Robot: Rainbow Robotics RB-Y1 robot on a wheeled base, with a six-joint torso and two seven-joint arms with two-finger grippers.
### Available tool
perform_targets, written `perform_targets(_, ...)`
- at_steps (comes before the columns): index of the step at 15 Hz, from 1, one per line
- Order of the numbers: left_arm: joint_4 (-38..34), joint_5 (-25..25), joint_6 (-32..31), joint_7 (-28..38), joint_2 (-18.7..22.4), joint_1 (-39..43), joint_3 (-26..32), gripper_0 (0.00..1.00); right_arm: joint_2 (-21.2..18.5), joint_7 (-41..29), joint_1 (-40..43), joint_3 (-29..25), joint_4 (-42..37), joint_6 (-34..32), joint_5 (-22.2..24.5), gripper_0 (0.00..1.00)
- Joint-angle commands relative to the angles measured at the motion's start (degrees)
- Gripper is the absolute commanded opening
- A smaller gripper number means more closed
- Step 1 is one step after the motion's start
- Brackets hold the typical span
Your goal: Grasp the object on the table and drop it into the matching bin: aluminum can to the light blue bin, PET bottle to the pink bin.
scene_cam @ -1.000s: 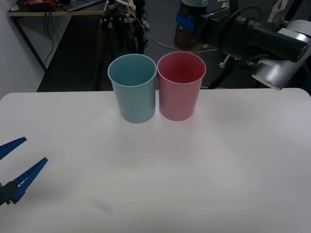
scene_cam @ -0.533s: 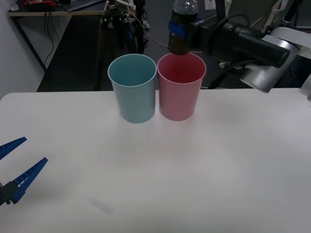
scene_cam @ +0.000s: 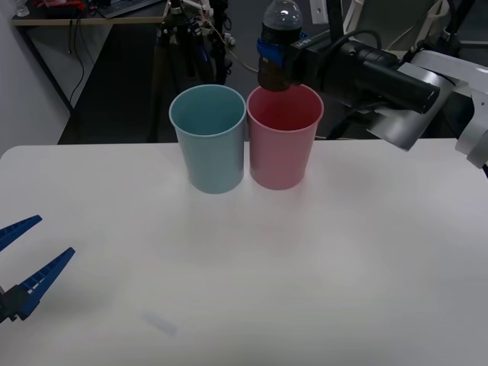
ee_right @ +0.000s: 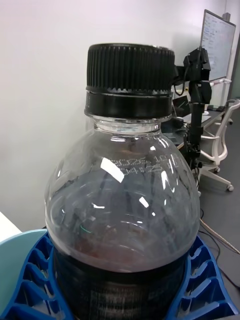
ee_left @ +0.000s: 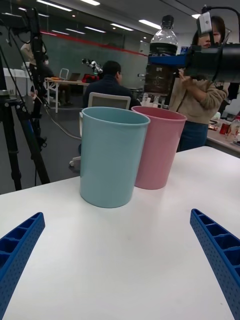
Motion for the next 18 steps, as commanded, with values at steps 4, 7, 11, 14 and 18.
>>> perform_targets(4,0.0,0.0,0.0,0.0,0.0,0.0,0.0,1.0,-0.02,-0.08,0.19,-0.09,0.01,-1.36,0.41,1.0)
perform_targets(7,0.0,0.0,0.0,0.0,0.0,0.0,0.0,1.0,-0.02,-0.08,0.19,0.0,0.01,-1.8,0.41,1.0)
perform_targets(11,0.0,0.0,0.0,0.0,0.0,0.0,0.0,1.0,-0.11,-0.08,0.19,0.0,0.01,-1.8,0.41,1.0)
perform_targets(14,0.0,0.0,0.0,0.0,0.0,0.0,0.0,1.0,-0.29,-0.08,0.19,0.0,0.01,-1.8,0.5,1.0)
perform_targets(18,0.0,0.0,0.0,0.0,0.0,0.0,0.0,1.0,-1.34,0.09,0.28,0.0,-0.51,-2.41,0.5,1.0)
